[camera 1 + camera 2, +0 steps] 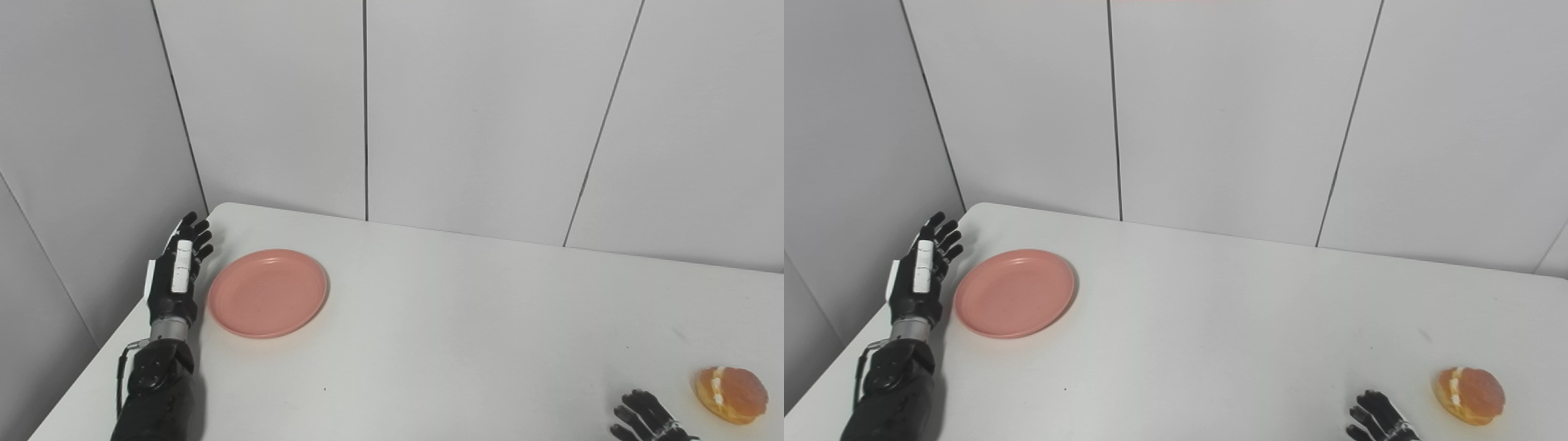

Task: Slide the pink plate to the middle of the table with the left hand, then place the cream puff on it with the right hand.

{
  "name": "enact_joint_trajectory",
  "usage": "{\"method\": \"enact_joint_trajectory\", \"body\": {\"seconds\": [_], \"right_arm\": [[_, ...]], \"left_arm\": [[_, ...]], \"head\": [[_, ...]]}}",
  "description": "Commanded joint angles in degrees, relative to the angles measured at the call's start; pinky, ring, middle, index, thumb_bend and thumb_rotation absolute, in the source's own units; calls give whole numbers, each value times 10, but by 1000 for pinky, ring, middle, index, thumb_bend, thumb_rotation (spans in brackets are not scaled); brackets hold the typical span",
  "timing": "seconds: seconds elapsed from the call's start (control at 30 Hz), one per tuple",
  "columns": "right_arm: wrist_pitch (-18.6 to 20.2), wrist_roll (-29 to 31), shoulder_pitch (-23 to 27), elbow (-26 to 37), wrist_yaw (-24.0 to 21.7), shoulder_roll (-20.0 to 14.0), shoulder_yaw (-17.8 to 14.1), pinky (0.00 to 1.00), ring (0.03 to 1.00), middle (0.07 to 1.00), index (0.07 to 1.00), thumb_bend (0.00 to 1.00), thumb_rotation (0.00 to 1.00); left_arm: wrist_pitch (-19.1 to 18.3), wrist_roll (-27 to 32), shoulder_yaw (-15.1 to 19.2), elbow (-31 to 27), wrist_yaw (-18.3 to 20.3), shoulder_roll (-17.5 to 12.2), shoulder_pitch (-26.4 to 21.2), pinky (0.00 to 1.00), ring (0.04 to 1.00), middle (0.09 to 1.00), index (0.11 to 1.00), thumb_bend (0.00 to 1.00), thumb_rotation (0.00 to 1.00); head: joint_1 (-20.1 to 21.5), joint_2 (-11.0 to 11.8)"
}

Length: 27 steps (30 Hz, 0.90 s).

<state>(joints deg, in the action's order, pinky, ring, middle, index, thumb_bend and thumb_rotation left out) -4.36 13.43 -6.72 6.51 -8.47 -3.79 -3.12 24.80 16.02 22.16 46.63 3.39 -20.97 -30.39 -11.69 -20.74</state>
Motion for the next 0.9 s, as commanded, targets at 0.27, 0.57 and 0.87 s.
{"method": "enact_joint_trajectory", "body": {"seconds": [0.27, 0.57, 0.87], "right_arm": [[41, -7, -25, -42, 10, 6, 6, 783, 821, 825, 785, 747, 959], [45, -4, -26, -36, 10, 5, 9, 779, 811, 811, 778, 748, 951], [46, -3, -27, -35, 10, 4, 10, 767, 801, 807, 778, 745, 944]], "left_arm": [[-34, 15, -33, -48, 44, 7, 37, 830, 874, 856, 911, 908, 875], [-118, -15, -67, -122, 42, -9, 65, 858, 847, 842, 906, 862, 916], [-151, -20, -78, -138, 53, -18, 62, 859, 861, 829, 888, 872, 926]], "head": [[5, -3], [6, -5], [8, -8]]}}
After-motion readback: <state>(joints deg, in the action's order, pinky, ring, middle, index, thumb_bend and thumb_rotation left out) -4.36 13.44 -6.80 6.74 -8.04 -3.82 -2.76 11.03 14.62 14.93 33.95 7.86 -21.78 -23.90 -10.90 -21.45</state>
